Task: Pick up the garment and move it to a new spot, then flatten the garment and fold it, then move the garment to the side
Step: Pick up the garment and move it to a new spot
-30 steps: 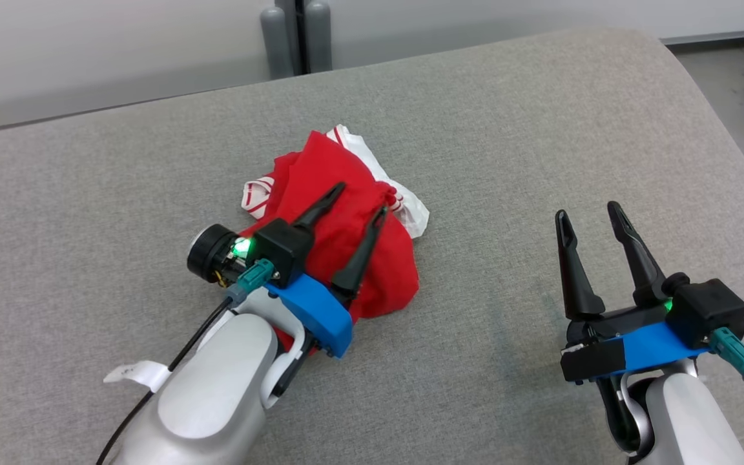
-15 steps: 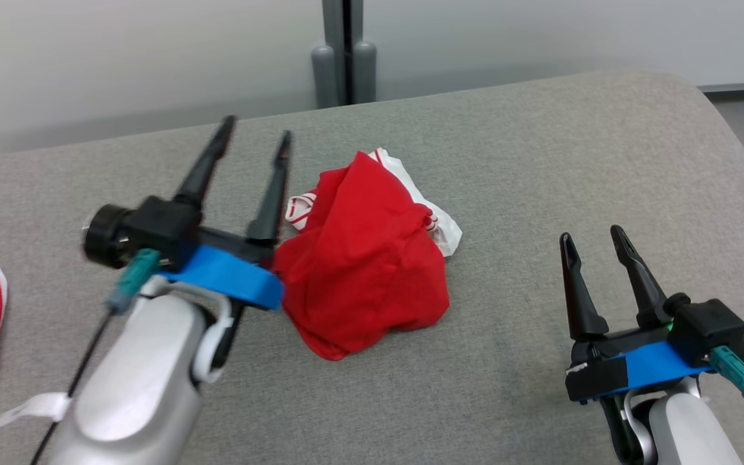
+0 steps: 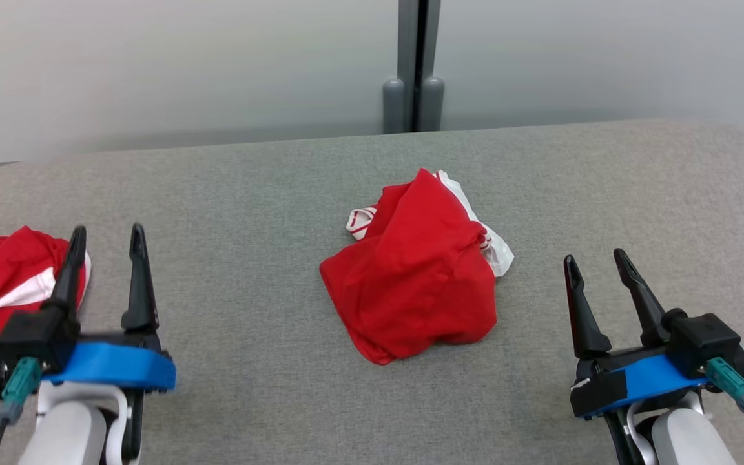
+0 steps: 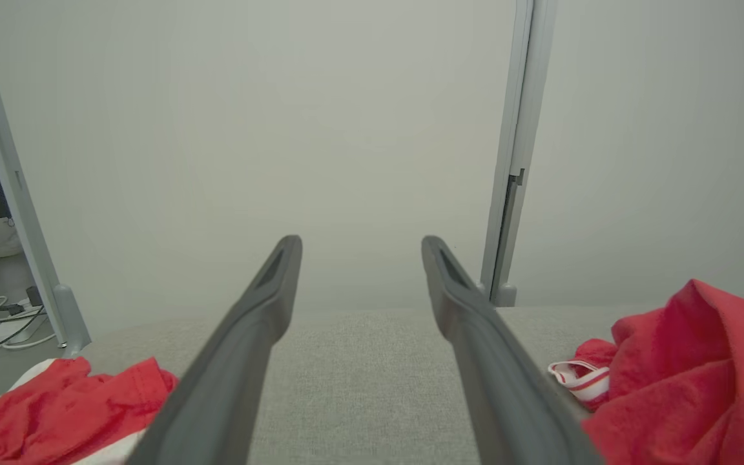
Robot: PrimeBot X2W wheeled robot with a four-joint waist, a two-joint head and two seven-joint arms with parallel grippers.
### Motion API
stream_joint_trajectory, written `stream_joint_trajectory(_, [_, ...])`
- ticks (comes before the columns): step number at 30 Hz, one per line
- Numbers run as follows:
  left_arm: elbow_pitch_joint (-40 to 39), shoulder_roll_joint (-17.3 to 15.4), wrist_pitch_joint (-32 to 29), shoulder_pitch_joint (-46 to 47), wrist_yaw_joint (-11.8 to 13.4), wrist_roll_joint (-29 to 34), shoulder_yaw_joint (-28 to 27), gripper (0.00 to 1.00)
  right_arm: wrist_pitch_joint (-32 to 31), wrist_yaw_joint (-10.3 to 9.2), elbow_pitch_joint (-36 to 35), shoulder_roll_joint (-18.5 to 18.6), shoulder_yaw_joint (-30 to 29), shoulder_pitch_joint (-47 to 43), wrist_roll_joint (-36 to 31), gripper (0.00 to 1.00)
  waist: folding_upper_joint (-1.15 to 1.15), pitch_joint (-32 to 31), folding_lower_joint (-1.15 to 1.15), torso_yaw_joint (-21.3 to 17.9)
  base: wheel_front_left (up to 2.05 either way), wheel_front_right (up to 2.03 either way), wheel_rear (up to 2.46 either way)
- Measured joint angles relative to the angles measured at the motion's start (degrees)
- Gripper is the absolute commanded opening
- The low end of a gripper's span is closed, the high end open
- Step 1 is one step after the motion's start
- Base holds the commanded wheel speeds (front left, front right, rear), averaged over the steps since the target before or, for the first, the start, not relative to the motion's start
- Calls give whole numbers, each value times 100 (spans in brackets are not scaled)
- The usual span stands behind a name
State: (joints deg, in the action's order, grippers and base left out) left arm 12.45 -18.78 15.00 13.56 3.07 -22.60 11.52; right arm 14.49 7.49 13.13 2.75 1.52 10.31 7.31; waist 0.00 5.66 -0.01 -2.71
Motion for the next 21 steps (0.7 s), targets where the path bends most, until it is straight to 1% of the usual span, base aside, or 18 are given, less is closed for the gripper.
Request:
stream_joint_trajectory(6, [14, 144, 1, -560, -57, 137, -226, 100, -4, 0, 309, 0, -81, 32, -51, 100, 0, -147, 0, 169, 0, 0, 0])
stream_joint_trajectory(9, [16, 266, 1, -744, -93, 213, -307, 100, -1, 0, 470, -1, -127, 53, -65, 100, 0, -211, 0, 240, 0, 0, 0])
stream_joint_trajectory(15, [3, 459, 1, -933, -169, 346, -459, 100, 23, 0, 710, 0, -163, 81, -67, 100, 0, -273, 0, 311, 0, 0, 0])
stream_joint_trajectory(21, [15, 578, 1, -994, -260, 453, -609, 100, 31, 0, 849, -1, -174, 114, -66, 100, 0, -268, 0, 325, 0, 0, 0])
